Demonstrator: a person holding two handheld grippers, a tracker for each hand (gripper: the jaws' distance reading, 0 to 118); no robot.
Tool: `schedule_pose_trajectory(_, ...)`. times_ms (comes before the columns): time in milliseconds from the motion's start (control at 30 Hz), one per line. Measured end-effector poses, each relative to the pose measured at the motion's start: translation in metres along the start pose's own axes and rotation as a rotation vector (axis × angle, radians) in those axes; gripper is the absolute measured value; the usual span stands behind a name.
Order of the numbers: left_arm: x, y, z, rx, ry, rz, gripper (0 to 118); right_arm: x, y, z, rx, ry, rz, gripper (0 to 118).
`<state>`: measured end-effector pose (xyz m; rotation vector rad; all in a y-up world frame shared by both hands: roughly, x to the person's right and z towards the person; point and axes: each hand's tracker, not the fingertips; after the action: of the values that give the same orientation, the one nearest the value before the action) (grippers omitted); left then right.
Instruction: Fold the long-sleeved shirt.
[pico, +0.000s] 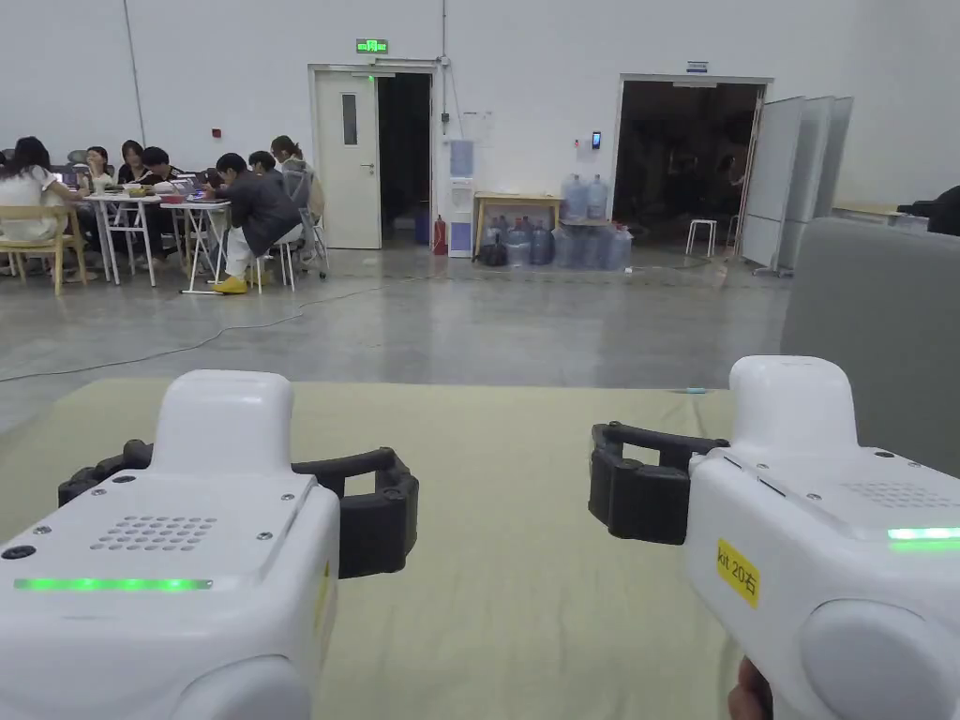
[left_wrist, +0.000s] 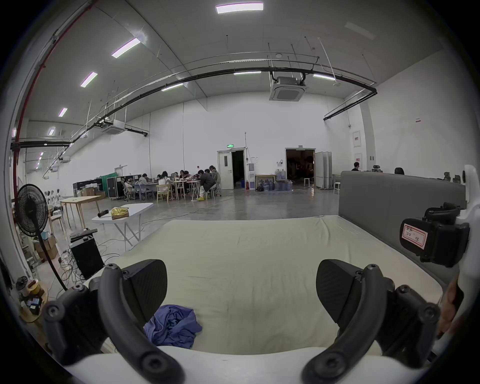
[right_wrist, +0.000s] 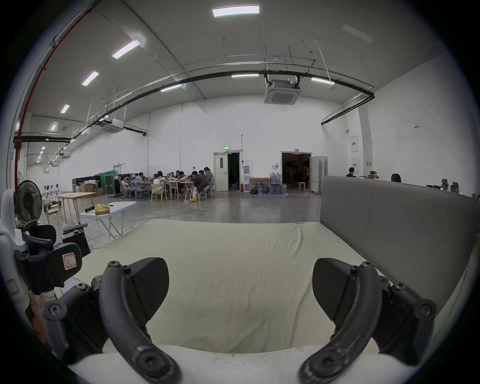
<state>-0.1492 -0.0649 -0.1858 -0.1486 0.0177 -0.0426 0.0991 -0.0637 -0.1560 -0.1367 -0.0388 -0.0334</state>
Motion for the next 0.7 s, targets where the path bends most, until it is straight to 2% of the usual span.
schedule_pose_trajectory(700, -0.0025, 0.0003, -0.0023, -0.007, 0.0, 0.01, 113, -0.0001, 0.0023, -0.0004, -0.002, 0.003, -0.003, 111)
